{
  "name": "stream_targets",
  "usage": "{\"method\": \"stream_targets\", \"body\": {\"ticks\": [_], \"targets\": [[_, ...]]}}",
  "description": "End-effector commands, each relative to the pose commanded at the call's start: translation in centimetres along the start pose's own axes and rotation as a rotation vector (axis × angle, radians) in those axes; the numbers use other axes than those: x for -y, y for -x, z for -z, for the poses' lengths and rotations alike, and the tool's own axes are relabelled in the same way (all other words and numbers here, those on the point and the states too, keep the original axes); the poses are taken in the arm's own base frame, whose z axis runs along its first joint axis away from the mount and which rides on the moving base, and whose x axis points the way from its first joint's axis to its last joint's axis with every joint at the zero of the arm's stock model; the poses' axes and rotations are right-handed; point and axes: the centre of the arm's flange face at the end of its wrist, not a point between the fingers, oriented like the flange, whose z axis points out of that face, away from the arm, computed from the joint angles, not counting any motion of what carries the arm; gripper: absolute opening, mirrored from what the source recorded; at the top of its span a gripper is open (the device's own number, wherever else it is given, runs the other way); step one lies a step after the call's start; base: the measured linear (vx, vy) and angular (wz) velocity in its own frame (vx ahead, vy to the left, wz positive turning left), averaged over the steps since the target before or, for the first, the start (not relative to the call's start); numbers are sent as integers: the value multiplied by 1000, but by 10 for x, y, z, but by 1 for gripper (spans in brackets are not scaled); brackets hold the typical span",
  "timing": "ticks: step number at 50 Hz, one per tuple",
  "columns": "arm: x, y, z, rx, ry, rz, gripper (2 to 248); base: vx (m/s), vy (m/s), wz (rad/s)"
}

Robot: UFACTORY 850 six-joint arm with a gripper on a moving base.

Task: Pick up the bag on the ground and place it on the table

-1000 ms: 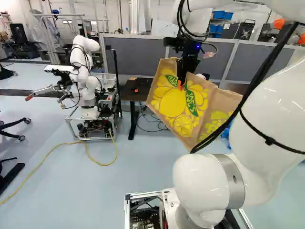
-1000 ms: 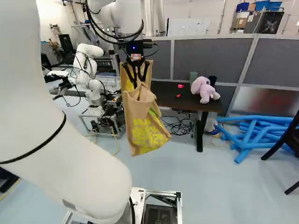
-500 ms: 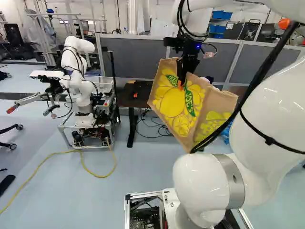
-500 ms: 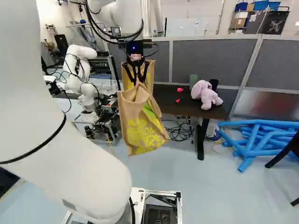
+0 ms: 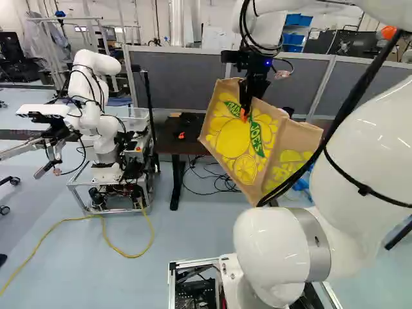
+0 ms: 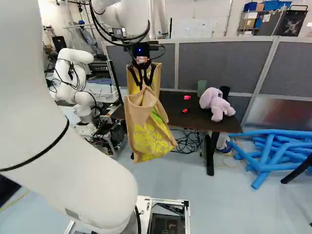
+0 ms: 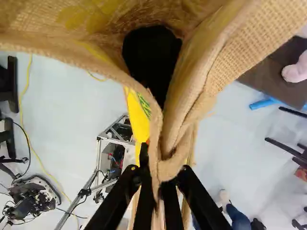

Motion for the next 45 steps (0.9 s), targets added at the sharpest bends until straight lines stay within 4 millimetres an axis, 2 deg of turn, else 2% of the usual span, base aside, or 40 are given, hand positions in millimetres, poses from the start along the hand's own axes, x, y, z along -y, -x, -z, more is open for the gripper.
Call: {"method": "stream_targets", "body": {"ticks": [23,45], "targets": [[0,0,0,0,0,0,22,175,-1,-27],[0,0,0,0,0,0,22,113,-4,-19]]}}
